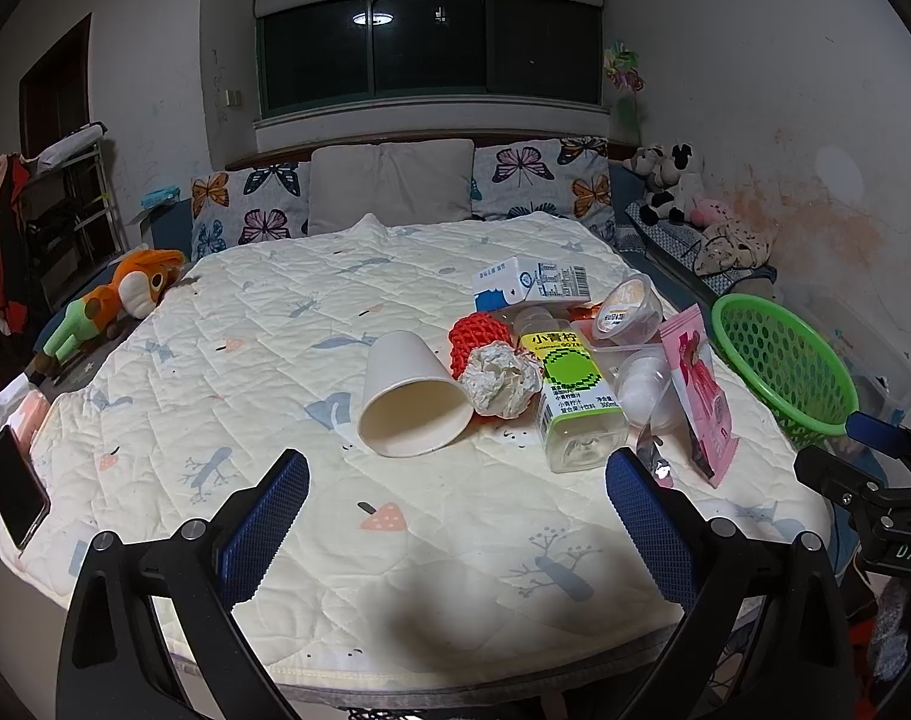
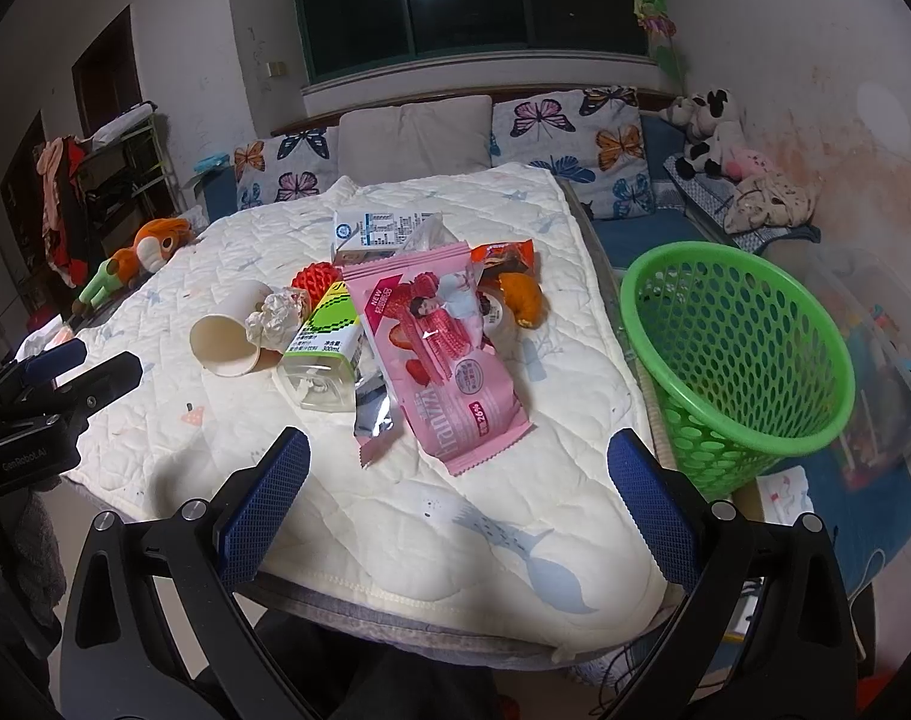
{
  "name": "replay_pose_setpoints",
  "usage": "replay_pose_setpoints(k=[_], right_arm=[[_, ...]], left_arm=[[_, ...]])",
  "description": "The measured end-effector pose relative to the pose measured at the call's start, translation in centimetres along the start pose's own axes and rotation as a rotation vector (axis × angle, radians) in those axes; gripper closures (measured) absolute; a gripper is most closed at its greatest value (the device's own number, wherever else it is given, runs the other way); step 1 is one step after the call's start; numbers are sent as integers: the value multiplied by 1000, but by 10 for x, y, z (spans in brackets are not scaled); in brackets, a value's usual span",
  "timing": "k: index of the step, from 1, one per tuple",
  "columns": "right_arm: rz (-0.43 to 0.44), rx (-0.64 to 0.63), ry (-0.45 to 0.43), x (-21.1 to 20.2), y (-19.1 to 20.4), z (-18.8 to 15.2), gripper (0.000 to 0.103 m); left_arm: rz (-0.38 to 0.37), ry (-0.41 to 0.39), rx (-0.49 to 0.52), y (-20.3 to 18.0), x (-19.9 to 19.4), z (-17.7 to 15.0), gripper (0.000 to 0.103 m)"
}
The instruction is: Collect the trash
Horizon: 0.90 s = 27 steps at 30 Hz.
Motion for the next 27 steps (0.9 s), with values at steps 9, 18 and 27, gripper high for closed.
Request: replay_pose_setpoints(k=[9,18,27], right_arm=[[2,-1,4,0,0,-2,4],[-1,1,10,5,1,-2,4],[1,-1,14,7,1,-2,4]], left_arm=[[-1,3,0,0,0,-1,7],[-1,3,-2,1,1,-2,7],[0,8,-6,1,4,-7,7]])
Point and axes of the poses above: each gripper's, at about its wrist camera, not at the fingertips, and x roughly the way its jaws point, y to its left, z to its top, the point moved 8 cm from there along x, roughly the way its jaws point, and after that the axes turned 1 degree about -z, right-handed, at the moved point
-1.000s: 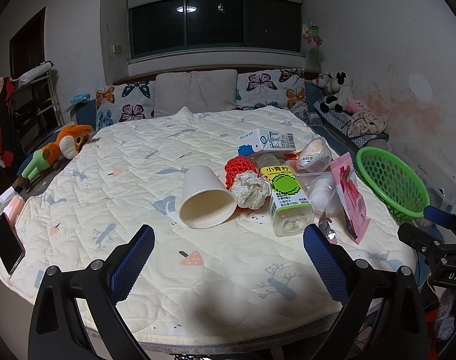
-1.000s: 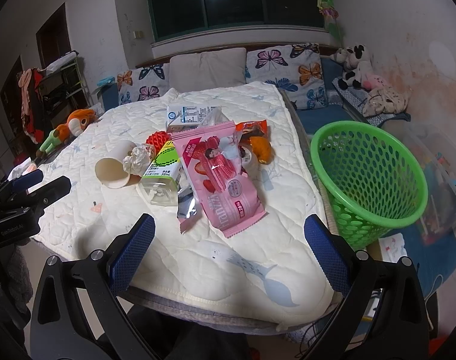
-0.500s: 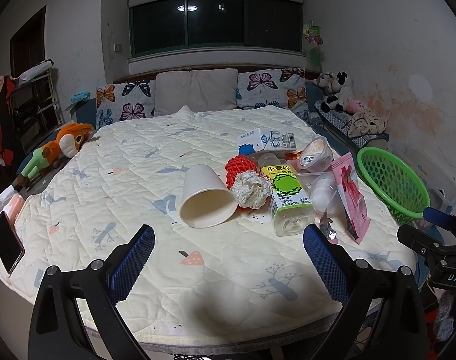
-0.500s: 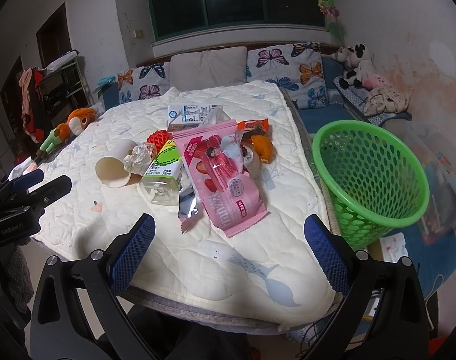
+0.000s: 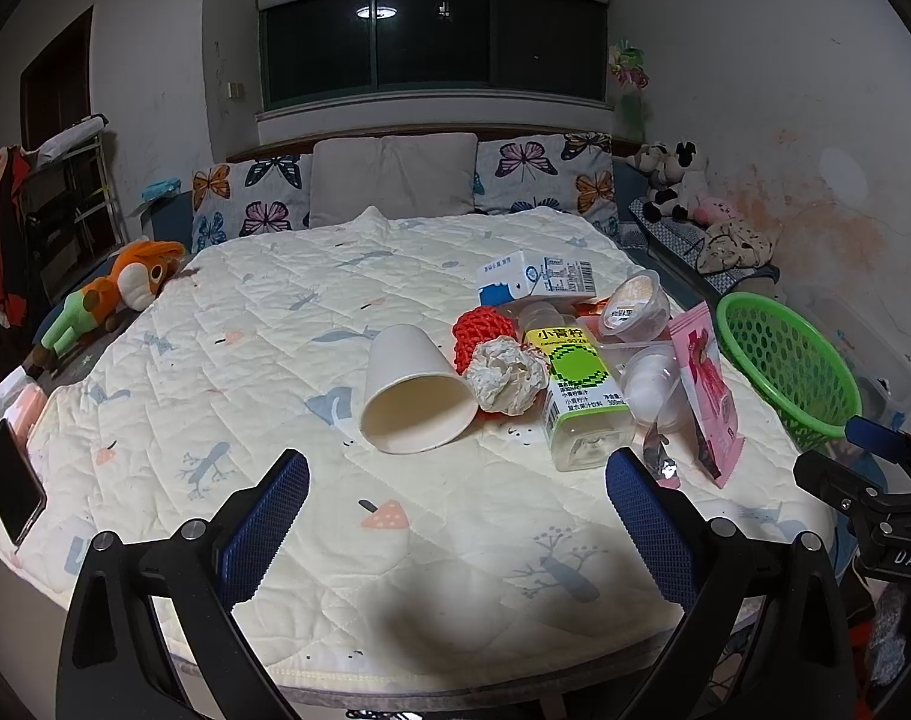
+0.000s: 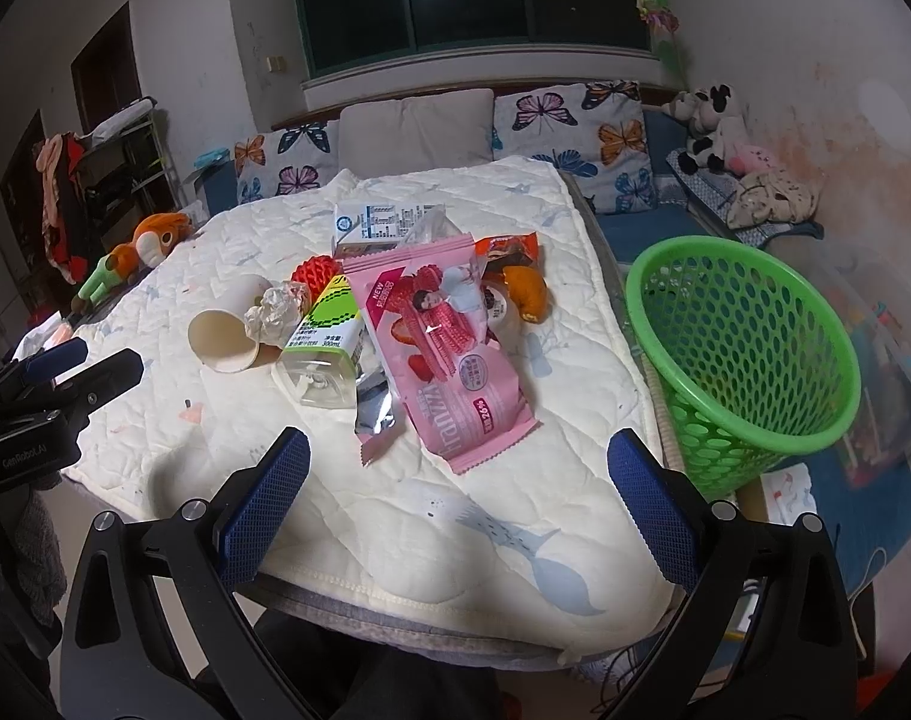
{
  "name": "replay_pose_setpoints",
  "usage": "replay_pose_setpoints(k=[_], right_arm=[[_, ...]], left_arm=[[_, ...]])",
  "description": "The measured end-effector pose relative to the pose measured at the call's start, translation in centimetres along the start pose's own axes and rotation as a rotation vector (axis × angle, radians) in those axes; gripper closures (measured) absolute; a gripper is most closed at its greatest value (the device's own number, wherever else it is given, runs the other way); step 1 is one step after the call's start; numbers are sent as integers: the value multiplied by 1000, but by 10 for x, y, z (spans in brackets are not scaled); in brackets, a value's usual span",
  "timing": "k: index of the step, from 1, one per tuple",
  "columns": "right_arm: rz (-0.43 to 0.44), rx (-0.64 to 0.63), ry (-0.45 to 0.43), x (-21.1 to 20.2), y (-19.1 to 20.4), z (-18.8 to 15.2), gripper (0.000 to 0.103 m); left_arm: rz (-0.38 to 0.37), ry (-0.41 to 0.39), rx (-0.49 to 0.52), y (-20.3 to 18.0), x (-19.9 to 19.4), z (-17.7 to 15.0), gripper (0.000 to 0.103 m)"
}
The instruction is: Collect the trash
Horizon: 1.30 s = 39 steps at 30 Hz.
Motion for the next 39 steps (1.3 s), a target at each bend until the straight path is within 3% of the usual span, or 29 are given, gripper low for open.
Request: replay_pose_setpoints(k=[26,39], right_arm=[[26,-20,17,15,1,9,4],[109,-68,36,39,11,27,5]], left_arm=[[5,25,-4,14,17,1,7],[18,50,-9,23,32,8,7]])
Point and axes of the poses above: each gripper's, at about its wrist camera, not at the fingertips, and x roughly the way its jaws point, y to its left, z to its top, the point moved 8 cm from there along x, roughly the way its jaws point, and after that the axes turned 1 degree about -z, right-handed, at the moved point
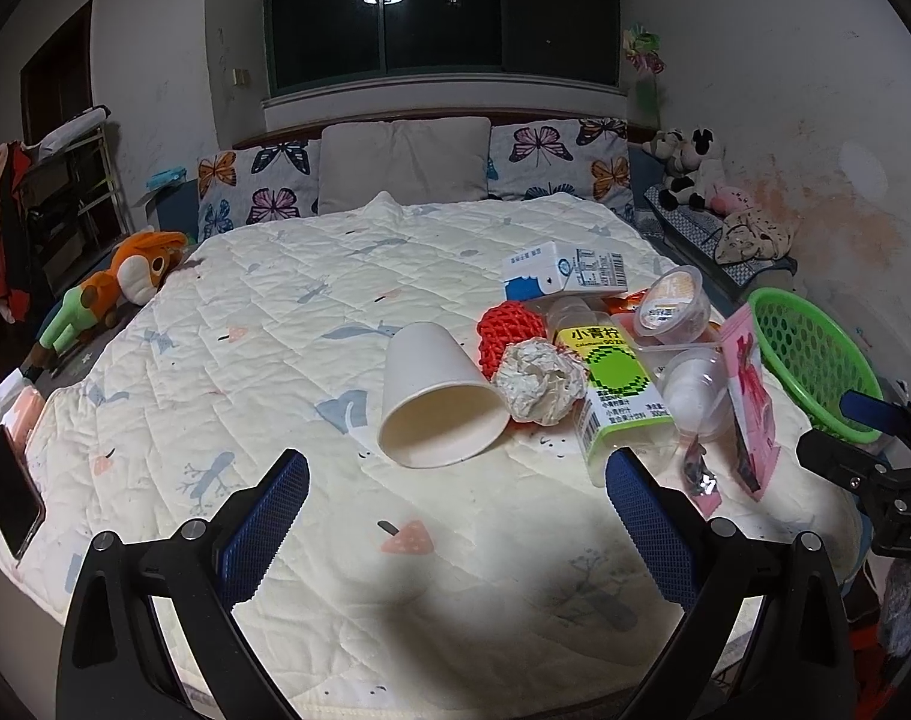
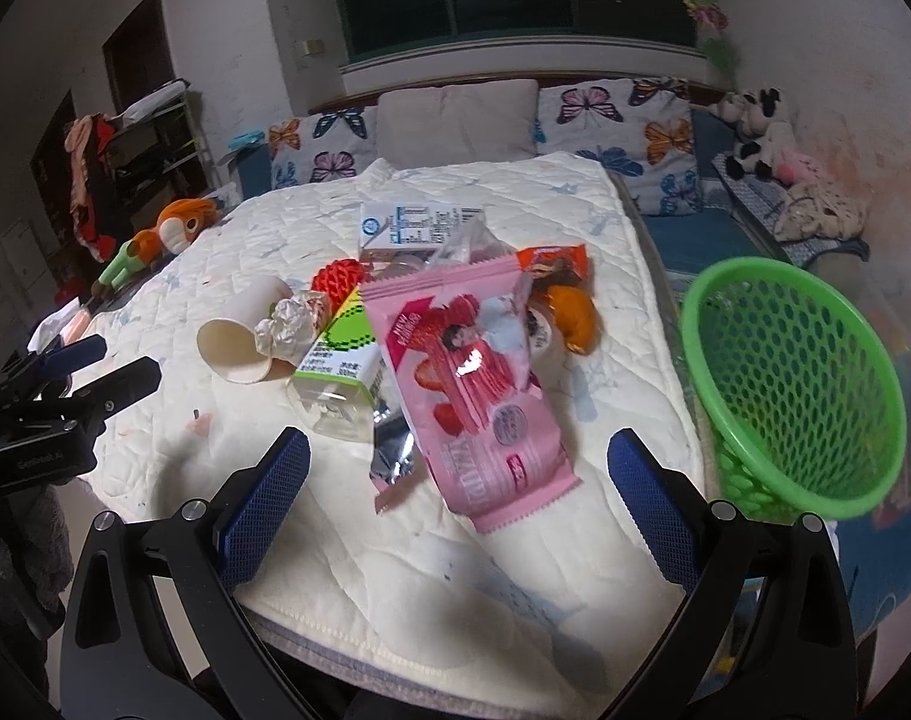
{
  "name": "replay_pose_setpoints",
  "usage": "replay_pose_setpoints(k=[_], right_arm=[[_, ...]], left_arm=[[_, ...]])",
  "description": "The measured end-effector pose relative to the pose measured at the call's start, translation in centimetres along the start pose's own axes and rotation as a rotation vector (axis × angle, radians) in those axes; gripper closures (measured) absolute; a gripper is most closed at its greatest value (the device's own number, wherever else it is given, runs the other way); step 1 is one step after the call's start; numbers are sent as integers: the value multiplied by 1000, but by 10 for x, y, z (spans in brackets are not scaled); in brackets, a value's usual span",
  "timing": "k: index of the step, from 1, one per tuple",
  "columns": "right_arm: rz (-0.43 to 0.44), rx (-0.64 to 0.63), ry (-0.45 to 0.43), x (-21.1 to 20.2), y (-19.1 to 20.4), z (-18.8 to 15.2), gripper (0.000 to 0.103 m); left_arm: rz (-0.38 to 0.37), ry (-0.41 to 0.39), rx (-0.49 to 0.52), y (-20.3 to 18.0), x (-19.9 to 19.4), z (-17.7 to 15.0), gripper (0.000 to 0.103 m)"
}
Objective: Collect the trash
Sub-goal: 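Grasp the pink snack wrapper with the right tool while the left tool grasps the white paper cup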
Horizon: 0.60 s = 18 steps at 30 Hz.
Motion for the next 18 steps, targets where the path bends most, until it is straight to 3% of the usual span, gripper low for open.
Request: replay_pose_setpoints(k=[18], right_arm=[[44,-53,46,49,-5,26,8]], left_arm=[[11,48,-35,19,27,8,7]])
Point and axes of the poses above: each gripper's, at about its wrist camera, not at the fingertips, and x roughly the way its jaws point, y to its left, z to its top, the point moved 8 cm from there along x, roughly the way its jaws point, and after that the axes turned 1 degree about -z, right-handed, at the moved point
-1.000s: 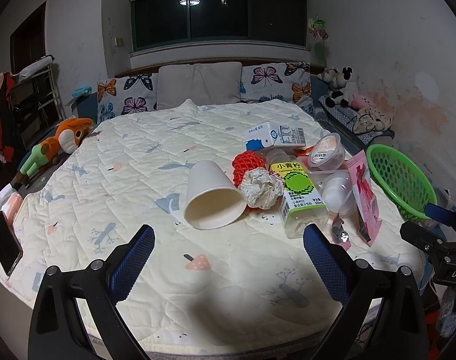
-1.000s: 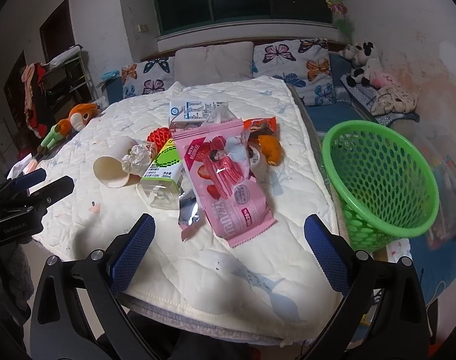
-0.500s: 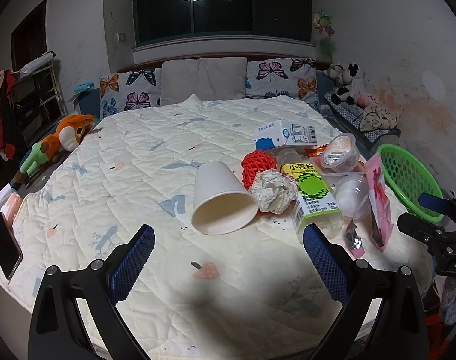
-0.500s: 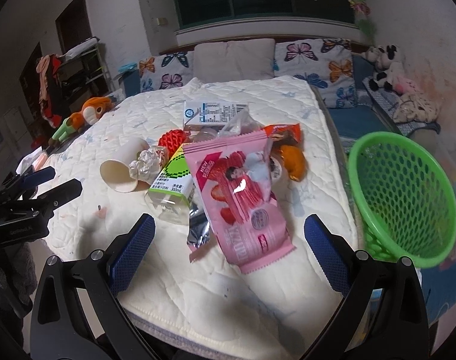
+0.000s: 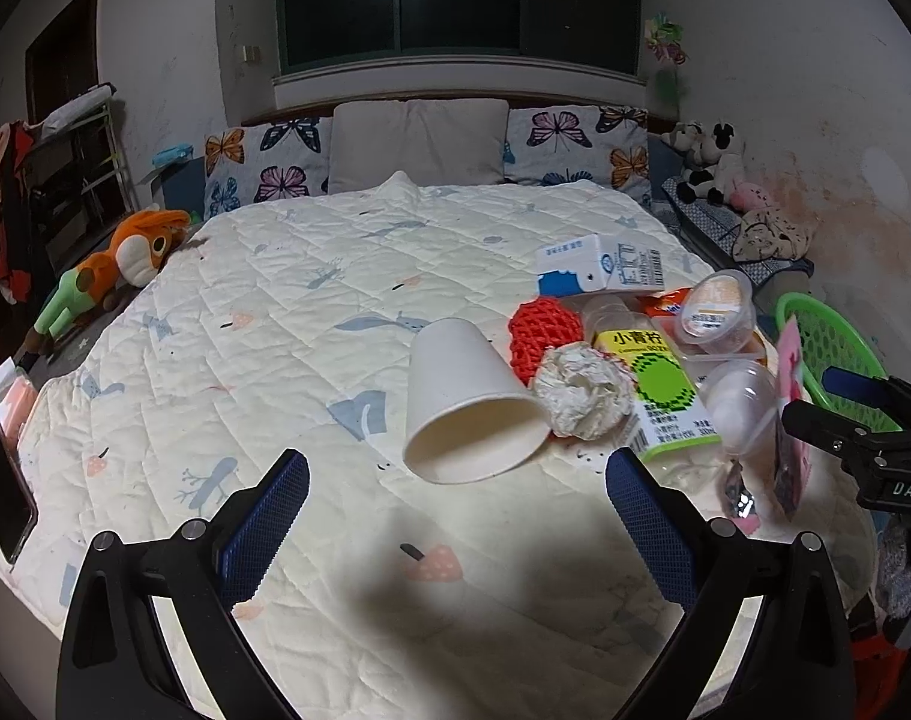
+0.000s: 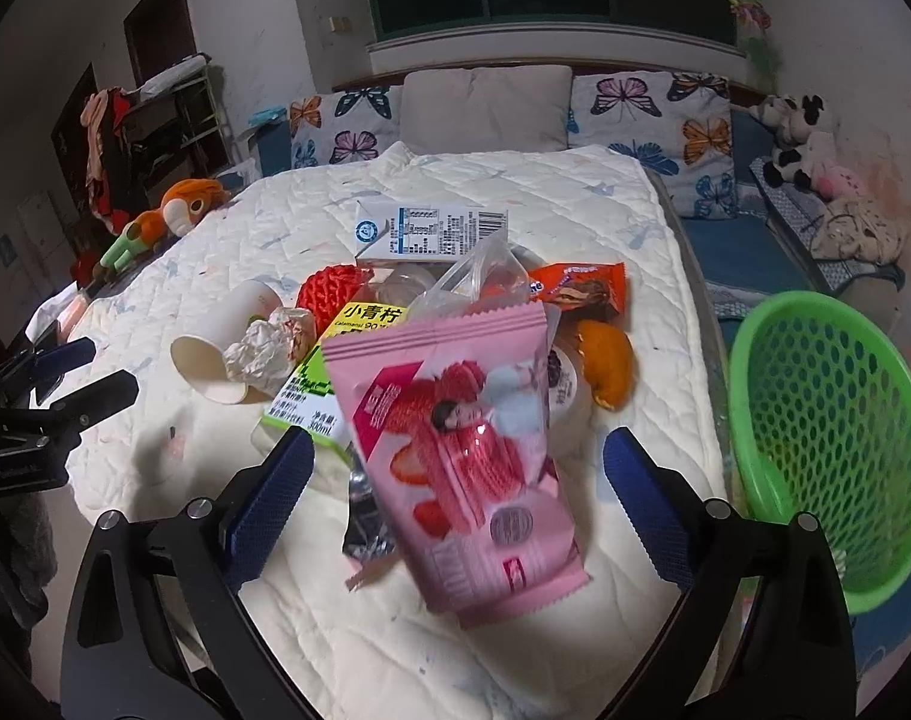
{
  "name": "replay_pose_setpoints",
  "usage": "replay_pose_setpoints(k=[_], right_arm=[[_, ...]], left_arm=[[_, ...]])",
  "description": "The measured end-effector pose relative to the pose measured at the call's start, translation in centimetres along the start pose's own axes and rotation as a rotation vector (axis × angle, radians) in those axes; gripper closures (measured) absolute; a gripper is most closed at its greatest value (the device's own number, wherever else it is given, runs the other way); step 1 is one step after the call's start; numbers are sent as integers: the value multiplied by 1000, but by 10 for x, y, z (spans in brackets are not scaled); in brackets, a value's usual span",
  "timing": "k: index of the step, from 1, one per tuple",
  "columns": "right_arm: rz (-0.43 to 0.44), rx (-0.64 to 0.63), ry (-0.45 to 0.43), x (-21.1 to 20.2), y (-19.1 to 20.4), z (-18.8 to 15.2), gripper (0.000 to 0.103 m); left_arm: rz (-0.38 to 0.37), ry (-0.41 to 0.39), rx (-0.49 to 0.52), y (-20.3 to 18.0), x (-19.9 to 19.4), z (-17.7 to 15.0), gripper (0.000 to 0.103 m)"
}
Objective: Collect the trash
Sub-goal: 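Grasp the pink snack wrapper with the right tool while the left tool grasps the white paper cup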
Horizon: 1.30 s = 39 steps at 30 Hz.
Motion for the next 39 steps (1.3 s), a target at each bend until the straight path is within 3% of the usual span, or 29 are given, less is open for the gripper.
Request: replay_pose_setpoints(k=[6,14,26,39], right_arm=[[3,-1,21,13,-5,3,11],[22,14,32,15,-9,2,26],[32,44,-6,-6,-15,5,31],[24,85,-68,-41,-30,7,31]], left_arm=[[3,11,4,4,12,7,7],[-25,18,18,3,25,19,7],[-60,149,-99,20,74,39,7],[-114,312,-120,18,132,29,9]])
Point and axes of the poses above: each gripper's, at about its wrist camera, not at the fingertips, and x roughly the way its jaws point, y to its left, z to its top, the point moved 8 cm from there along x, roughly the way its jaws point, and after that the axes turned 1 degree about -z, right-handed, at the moved point
